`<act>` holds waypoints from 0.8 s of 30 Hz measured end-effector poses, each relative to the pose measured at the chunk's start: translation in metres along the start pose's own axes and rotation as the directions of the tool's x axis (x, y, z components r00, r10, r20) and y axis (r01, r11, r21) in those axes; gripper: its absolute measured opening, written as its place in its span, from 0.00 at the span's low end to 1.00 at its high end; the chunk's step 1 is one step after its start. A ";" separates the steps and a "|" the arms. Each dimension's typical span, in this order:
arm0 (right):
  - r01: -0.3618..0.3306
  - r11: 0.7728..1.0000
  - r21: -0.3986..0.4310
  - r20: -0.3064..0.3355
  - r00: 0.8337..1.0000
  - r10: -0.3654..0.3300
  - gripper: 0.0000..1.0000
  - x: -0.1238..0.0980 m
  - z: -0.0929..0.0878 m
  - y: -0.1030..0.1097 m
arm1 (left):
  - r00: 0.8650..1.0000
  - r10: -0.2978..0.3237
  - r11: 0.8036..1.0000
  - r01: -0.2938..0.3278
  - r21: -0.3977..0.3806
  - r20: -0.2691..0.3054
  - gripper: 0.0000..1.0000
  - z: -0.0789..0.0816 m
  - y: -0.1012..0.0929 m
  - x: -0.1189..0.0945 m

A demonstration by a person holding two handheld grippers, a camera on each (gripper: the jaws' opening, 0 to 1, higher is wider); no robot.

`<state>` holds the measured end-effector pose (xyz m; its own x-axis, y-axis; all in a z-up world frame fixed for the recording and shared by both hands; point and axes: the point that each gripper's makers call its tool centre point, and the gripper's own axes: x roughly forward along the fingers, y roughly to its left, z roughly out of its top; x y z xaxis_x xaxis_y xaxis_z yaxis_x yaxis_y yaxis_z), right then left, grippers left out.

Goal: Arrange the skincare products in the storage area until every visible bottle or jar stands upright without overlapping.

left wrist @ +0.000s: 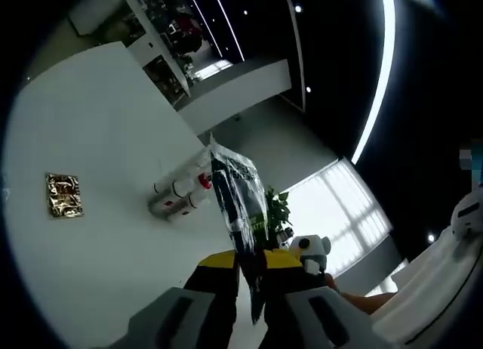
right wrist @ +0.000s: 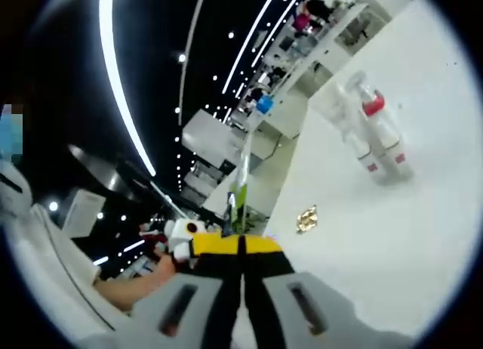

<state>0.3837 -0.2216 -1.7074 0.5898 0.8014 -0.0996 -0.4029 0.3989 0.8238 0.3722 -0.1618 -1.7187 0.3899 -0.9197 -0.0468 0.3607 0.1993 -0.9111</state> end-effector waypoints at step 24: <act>0.156 0.988 -0.010 -0.084 0.984 -0.156 0.00 0.054 0.001 -0.066 | 0.973 0.230 0.973 -0.231 0.005 0.030 0.00 0.031 0.076 0.005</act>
<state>0.4429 -0.2051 -1.7668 0.5845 0.7638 -0.2737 -0.3127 0.5234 0.7926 0.4281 -0.1410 -1.7756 0.4879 -0.8384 -0.2429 0.2653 0.4076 -0.8738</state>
